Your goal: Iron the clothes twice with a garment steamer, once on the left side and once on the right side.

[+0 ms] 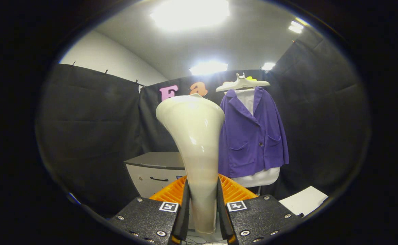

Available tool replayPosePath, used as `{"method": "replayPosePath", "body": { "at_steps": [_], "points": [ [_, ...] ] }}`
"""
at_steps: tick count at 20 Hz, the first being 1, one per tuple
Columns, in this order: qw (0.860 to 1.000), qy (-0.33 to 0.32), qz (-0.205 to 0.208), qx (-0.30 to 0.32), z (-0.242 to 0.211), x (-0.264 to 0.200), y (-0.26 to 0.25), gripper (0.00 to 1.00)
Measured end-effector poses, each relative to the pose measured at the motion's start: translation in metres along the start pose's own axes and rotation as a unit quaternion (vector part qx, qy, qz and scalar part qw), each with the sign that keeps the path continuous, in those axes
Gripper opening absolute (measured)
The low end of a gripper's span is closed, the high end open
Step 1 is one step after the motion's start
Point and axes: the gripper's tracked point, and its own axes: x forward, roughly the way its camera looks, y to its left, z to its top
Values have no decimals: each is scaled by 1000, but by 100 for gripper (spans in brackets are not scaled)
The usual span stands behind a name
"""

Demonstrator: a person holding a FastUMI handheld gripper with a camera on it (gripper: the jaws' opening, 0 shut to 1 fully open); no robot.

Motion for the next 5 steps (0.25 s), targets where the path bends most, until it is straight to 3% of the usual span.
{"method": "replayPosePath", "body": {
  "at_steps": [5],
  "points": [
    [1000,2,-3,5,-2,-1,1,37]
  ]
}}
